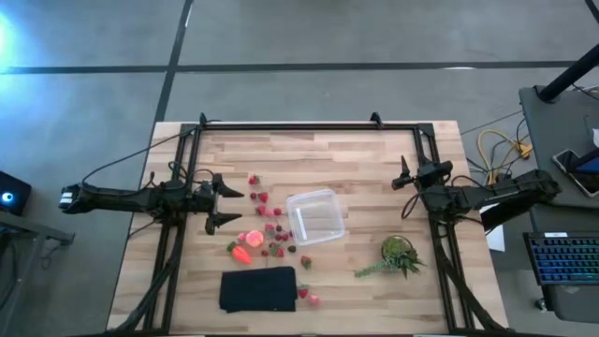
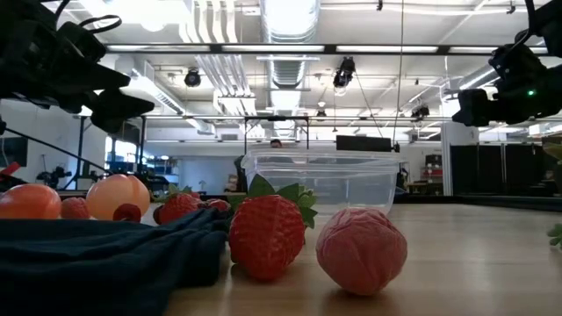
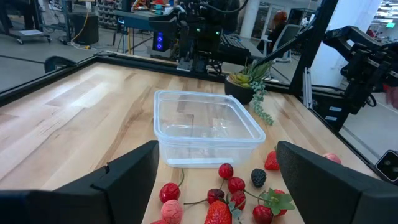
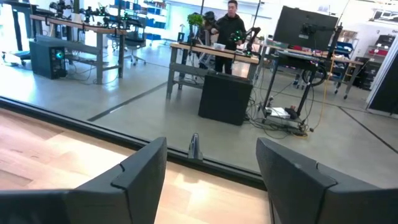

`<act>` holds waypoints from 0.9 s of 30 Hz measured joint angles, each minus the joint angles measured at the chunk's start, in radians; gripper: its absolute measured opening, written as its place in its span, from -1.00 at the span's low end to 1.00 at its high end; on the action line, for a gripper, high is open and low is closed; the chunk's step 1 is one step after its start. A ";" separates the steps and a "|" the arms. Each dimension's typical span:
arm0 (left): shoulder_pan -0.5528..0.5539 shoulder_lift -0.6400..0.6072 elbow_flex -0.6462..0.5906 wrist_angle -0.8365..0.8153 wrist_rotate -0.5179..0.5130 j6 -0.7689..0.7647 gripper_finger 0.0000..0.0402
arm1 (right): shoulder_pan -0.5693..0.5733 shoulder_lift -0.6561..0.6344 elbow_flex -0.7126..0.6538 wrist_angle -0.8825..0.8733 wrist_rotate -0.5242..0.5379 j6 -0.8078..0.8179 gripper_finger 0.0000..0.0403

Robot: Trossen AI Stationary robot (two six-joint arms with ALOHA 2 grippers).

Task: Pick and placing Produce into tupperware

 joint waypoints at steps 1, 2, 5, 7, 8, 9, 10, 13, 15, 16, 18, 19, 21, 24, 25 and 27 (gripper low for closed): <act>0.000 0.000 0.000 0.000 0.000 0.000 0.55 | 0.000 0.000 0.000 0.000 -0.001 0.000 0.21; 0.000 0.000 0.000 0.000 0.000 0.000 0.55 | 0.000 0.000 0.000 0.000 -0.005 0.000 0.21; 0.000 0.000 0.000 0.000 0.000 0.000 0.55 | 0.000 0.000 0.000 0.000 -0.025 0.000 0.21; 0.000 0.000 0.000 0.000 0.000 0.000 0.55 | 0.000 0.000 0.000 0.000 -0.027 0.000 0.20; 0.000 0.000 0.000 0.000 0.000 0.000 0.55 | 0.000 0.000 0.000 0.000 -0.027 0.000 0.20; 0.000 0.000 0.000 0.000 0.000 0.000 0.55 | 0.000 0.000 0.000 0.000 -0.027 -0.001 0.20; 0.000 0.000 0.000 0.000 0.000 0.000 0.55 | 0.000 0.000 0.000 0.000 -0.028 -0.001 0.19; 0.000 0.000 0.000 0.000 0.000 0.000 0.55 | 0.000 0.000 0.000 0.000 -0.031 -0.001 0.20; 0.000 0.000 0.000 0.000 0.000 0.000 0.55 | 0.000 0.000 0.000 0.000 -0.043 -0.002 0.20; 0.000 0.000 0.000 0.000 0.000 0.000 0.55 | 0.000 0.000 0.000 0.000 -0.050 -0.001 0.20; 0.000 0.000 0.000 0.000 0.000 0.000 0.55 | 0.000 0.000 0.000 0.000 -0.050 -0.001 0.20; 0.000 0.000 0.000 0.000 0.000 0.000 0.55 | 0.000 0.000 0.000 0.003 -0.050 -0.004 0.20; 0.000 0.000 0.000 0.000 0.000 0.000 0.55 | 0.000 0.000 -0.001 0.051 -0.050 -0.013 0.19; 0.000 0.000 0.000 0.000 0.000 0.000 0.55 | 0.000 0.000 -0.001 0.169 -0.050 -0.026 0.20; 0.000 0.000 0.000 0.000 0.000 0.000 0.55 | 0.000 0.000 -0.001 0.201 -0.050 -0.028 0.20; 0.000 0.000 0.000 0.000 0.000 0.000 0.55 | 0.000 0.000 -0.001 0.241 -0.050 -0.027 0.21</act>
